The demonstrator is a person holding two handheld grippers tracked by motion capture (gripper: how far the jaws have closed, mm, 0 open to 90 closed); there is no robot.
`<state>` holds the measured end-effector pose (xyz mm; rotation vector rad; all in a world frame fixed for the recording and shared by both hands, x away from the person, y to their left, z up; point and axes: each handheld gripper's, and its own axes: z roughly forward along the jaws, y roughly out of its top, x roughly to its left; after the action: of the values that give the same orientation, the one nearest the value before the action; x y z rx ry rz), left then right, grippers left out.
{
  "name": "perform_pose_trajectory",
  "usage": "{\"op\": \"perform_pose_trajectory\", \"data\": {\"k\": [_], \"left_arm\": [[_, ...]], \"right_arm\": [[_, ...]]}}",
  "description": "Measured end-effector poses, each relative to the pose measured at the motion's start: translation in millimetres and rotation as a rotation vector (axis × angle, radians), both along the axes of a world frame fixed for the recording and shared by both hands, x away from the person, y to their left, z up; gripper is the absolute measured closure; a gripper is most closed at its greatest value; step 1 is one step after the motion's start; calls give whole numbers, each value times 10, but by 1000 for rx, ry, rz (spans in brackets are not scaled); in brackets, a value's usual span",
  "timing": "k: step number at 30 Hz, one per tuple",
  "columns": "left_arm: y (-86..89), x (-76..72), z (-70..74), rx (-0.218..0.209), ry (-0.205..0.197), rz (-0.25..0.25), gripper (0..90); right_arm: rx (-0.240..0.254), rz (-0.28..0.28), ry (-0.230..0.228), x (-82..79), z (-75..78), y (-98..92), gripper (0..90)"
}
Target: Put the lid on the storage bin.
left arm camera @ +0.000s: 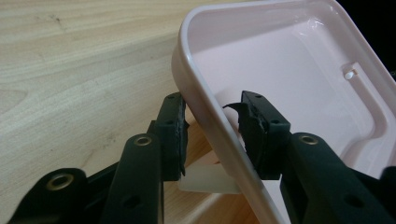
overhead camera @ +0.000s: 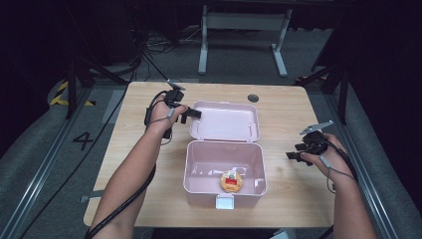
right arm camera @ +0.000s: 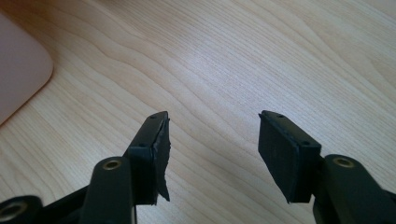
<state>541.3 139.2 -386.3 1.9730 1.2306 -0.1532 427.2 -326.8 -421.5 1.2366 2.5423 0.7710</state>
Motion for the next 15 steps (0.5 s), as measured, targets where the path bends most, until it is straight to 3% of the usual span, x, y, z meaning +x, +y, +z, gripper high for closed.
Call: {"op": "perform_pose_trajectory", "data": {"k": [15], "left_arm": [[17,-190,361,-11,-138,-7,703]], "right_arm": [[-5,2,-2,1,5,0,441]]}}
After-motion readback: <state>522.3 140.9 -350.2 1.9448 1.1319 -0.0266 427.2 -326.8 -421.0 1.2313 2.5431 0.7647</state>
